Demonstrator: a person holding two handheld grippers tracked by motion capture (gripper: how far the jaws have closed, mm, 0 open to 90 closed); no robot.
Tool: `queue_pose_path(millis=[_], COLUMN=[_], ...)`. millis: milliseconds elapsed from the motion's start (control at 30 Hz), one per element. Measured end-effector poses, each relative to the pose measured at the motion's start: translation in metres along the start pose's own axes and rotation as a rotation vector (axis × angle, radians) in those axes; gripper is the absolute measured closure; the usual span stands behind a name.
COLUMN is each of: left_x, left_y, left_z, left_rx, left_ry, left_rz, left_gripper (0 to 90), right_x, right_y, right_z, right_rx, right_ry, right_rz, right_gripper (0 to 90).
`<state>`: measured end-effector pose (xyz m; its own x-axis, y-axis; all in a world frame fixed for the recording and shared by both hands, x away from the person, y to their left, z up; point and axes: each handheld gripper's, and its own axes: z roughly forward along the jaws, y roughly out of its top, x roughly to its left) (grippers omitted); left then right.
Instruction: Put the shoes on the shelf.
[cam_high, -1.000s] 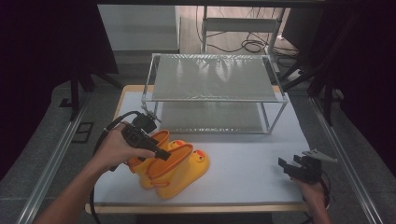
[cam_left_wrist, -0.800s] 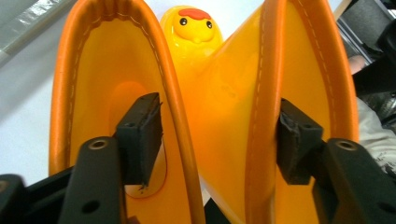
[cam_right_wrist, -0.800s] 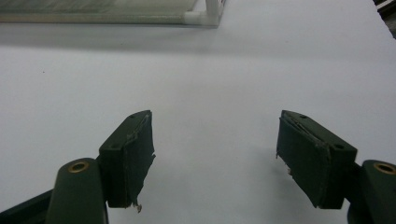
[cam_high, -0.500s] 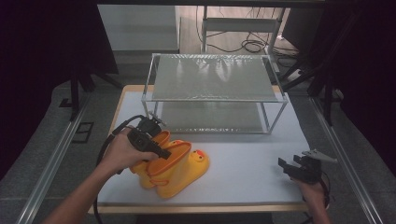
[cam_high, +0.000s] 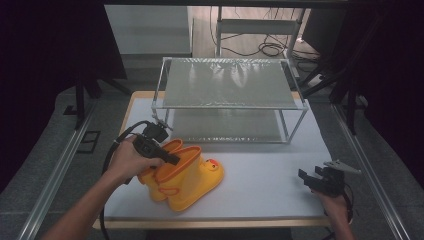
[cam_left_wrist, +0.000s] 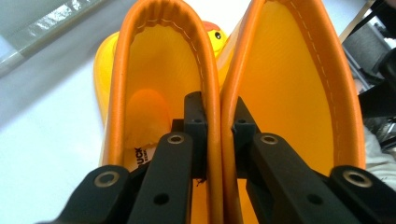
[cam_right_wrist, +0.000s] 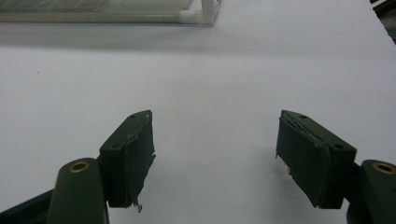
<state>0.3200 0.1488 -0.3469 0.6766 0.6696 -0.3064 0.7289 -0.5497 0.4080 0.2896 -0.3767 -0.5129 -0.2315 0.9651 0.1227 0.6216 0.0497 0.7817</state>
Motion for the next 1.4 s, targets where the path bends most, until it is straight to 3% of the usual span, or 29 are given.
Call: queue_pose_path(millis=[167,600,867,1400], left_x=[-0.003,-0.039,-0.052,-0.075], left_y=[0.006,0.036,0.056,0.09], left_z=[-0.004,-0.018,-0.019,-0.016], left_rx=[-0.018,-0.063,-0.074,-0.104], left_ry=[-0.035,-0.106,-0.159,-0.225], left_rz=[0.006,0.087,0.12,0.165], left_gripper=[82.2,82.1,82.1,82.1], right_x=[-0.001,-0.002,-0.003,-0.005], right_y=[0.0,0.003,0.002,0.001], right_z=[-0.001,-0.006,-0.005,-0.006], right_rx=[-0.011,-0.031,-0.03,-0.027], right_ry=[-0.002,0.002,0.004,0.003], right_rz=[0.004,0.006,0.01,0.016], right_gripper=[27.0,27.0,27.0,27.0])
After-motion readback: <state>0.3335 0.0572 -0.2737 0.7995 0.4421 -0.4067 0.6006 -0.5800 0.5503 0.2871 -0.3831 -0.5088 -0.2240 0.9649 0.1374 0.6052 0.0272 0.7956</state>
